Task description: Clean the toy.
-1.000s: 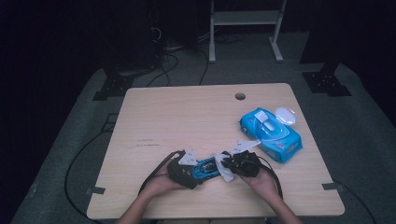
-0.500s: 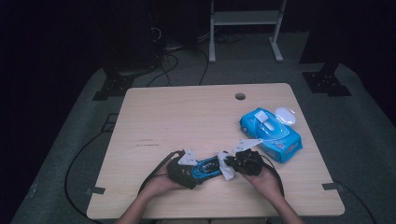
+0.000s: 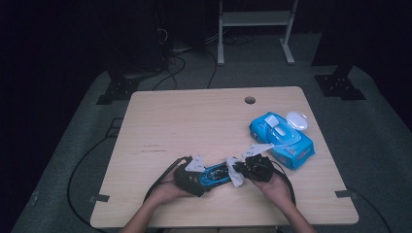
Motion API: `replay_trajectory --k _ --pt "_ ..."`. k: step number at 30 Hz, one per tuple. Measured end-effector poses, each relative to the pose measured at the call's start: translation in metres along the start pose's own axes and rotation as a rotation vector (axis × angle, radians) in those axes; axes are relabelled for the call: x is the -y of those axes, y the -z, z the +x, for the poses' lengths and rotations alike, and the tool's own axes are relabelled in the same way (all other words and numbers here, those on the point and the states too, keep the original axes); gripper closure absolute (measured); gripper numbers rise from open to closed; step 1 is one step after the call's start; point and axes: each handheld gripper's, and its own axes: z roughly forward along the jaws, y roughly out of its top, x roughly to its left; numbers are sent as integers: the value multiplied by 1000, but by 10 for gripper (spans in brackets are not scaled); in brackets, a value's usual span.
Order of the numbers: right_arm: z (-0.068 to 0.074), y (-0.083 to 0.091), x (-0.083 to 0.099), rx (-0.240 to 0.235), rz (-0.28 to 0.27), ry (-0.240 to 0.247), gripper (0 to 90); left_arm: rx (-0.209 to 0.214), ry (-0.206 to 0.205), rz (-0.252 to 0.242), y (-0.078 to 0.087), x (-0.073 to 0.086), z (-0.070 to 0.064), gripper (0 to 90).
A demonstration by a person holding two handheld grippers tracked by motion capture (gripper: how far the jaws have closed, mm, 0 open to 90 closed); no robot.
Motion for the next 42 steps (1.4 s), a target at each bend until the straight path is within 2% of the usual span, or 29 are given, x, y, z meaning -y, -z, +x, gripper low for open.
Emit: replay_trajectory --k 3,5,6,9,12,16,17,19,21,23,24,25,26,29,30,31,32,35,37,39,42 --pt "13 -9 -5 -48 -18 15 821 1 9 -3 0 0 -1 252" --pt "21 -14 -10 -49 -28 52 821 -1 6 -1 0 0 0 252" --pt "22 -15 -12 -57 -26 53 821 -1 7 -1 0 0 0 252" --pt "15 -15 -13 -63 -23 32 821 -2 -1 3 0 0 0 253" --pt "5 -10 -10 -3 -13 31 821 -2 2 -2 0 0 0 253" --pt "-6 -8 -9 0 -31 -38 822 -2 -3 0 -1 0 0 254" --pt "-4 -11 -11 2 -39 -33 822 -2 -4 -1 -1 0 0 253" --pt "1 -19 -17 -32 -51 -19 821 -3 -2 1 -1 -1 0 253" --pt "8 -28 -24 -44 -37 2 821 -6 2 0 -1 -1 0 254" --pt "5 -35 -32 -55 -15 12 821 -6 2 2 -1 -1 0 253" --pt "3 -36 -35 -46 6 20 821 -6 0 4 -1 -1 0 253" --pt "0 -37 -37 -17 26 39 821 -7 1 3 -1 -1 0 253" --pt "-5 -37 -36 1 36 40 822 -7 3 0 -1 -1 0 254" --pt "-22 -24 -28 17 24 -16 822 -6 1 -5 -1 0 0 254" --pt "-27 -17 -24 1 2 -53 822 -6 3 -11 -1 0 0 253" --pt "-31 -9 -22 2 -18 -70 822 -6 4 -14 -1 1 0 254" --pt "-32 -1 -20 17 -30 -65 822 -7 5 -13 -1 1 0 254" --pt "-33 19 -14 -3 -47 -68 821 -8 1 -6 -1 0 0 254" --pt "-29 26 -8 4 -34 -41 821 -8 4 -4 -1 0 0 254" --pt "-24 26 -1 7 -8 -21 822 -9 7 -5 -1 0 -1 254" --pt "-18 16 6 -36 32 -9 821 -10 8 -5 -1 0 -1 253"
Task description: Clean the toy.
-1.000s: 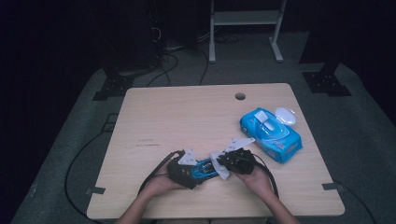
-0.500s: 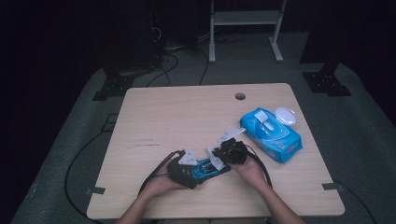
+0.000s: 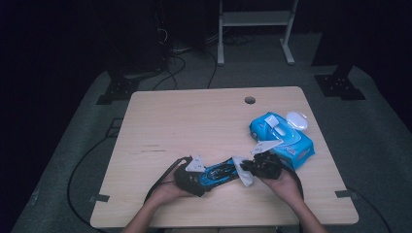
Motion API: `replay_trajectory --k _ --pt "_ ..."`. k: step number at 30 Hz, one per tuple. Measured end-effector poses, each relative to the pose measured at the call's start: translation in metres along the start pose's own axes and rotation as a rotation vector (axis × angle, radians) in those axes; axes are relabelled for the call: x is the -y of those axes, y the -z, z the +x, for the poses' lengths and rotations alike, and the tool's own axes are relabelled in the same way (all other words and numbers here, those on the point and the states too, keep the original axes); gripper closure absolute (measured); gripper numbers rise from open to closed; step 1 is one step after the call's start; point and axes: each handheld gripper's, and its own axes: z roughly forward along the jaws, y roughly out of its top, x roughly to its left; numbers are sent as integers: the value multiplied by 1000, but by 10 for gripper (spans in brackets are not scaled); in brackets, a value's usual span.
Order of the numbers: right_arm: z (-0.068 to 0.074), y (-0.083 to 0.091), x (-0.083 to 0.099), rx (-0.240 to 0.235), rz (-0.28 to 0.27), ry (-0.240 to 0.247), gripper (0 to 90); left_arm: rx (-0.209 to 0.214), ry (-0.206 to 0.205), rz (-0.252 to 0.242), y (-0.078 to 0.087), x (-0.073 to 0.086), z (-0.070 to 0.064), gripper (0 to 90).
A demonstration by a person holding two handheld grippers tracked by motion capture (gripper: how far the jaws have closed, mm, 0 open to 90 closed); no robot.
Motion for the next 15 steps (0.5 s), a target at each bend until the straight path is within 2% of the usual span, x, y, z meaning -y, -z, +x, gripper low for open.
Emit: replay_trajectory --k 4,8,10,12,15 --pt "8 -10 -10 -44 -2 21 819 2 -1 -1 0 0 0 253" --pt "10 -21 -20 -11 18 55 763 1 -2 -6 0 1 0 254" --pt "11 -21 -22 31 2 80 717 1 -3 -6 0 0 0 254" --pt "11 -20 -22 60 -10 78 652 3 -8 -1 0 0 1 254" --pt "5 -23 -21 52 -8 35 587 3 -6 -3 0 0 1 254"
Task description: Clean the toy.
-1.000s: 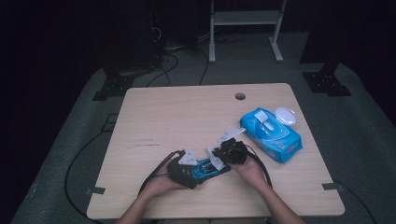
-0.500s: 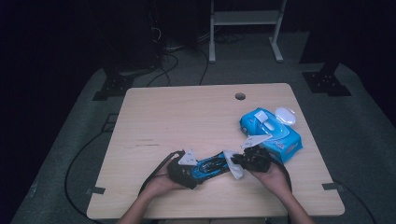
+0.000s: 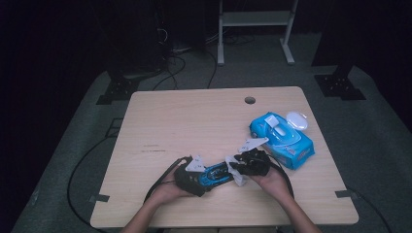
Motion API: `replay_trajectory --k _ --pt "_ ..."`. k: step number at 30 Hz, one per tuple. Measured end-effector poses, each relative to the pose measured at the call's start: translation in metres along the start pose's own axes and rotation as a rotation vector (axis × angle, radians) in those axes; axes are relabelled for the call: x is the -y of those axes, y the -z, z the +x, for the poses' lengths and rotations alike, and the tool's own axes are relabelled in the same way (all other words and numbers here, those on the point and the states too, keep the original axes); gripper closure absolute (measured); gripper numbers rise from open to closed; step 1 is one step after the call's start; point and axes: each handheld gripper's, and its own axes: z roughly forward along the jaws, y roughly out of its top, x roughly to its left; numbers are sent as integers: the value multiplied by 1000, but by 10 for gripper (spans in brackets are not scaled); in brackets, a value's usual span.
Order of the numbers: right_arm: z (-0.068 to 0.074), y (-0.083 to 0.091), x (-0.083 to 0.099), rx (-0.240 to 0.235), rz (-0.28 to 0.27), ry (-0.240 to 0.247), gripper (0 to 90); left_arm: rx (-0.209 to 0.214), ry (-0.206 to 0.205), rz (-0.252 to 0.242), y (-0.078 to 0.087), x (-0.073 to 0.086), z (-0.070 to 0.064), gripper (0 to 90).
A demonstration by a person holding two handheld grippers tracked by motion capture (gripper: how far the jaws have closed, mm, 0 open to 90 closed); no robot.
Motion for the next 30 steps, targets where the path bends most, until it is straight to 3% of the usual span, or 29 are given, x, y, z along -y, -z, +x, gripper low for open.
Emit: replay_trajectory --k 3,8,12,17,19,22,26,30 --pt "-7 -6 2 -50 -21 -67 572 -2 2 1 0 0 0 254" --pt "-15 -5 8 -131 -47 -116 745 0 -1 -2 0 0 0 254" --pt "-22 -2 9 -144 -35 -132 777 0 0 -4 -1 0 0 255" --pt "-26 12 11 -64 -34 -117 804 2 2 -8 -1 0 0 255" --pt "-27 19 12 -84 -44 -129 805 2 2 -9 -1 0 0 255" --pt "-19 26 11 -119 -39 -101 805 3 4 -10 -1 0 0 255" --pt "-4 19 13 -133 18 -54 805 1 12 -4 0 0 0 253" --pt "-4 12 18 -163 15 -68 806 46 71 7 4 0 7 227"
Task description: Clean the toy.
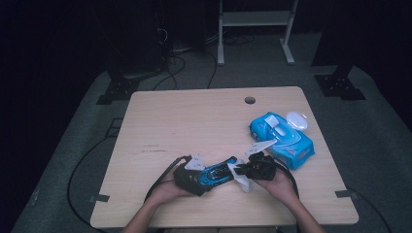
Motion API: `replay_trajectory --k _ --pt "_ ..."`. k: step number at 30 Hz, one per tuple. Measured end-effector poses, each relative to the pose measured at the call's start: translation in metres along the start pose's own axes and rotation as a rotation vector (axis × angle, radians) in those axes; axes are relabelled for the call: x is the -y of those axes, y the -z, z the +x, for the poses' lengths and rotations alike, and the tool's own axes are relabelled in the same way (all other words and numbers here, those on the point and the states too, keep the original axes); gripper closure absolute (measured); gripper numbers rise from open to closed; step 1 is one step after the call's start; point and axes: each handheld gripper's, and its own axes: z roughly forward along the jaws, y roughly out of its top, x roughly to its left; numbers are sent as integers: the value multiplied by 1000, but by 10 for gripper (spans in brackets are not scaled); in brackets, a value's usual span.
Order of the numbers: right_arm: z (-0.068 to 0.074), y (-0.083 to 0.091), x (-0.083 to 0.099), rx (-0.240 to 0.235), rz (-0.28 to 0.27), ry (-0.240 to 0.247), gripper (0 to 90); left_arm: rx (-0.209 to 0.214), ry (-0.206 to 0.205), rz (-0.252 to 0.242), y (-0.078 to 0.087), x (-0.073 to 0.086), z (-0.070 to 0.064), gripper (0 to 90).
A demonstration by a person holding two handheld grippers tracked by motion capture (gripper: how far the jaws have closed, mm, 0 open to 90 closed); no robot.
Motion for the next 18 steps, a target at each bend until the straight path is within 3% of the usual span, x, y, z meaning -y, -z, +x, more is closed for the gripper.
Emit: replay_trajectory --k 8,18 --pt "3 0 2 13 -1 22 810 108 144 -41 7 4 14 205" --pt "7 0 5 29 -5 58 820 133 209 -61 10 9 19 249"
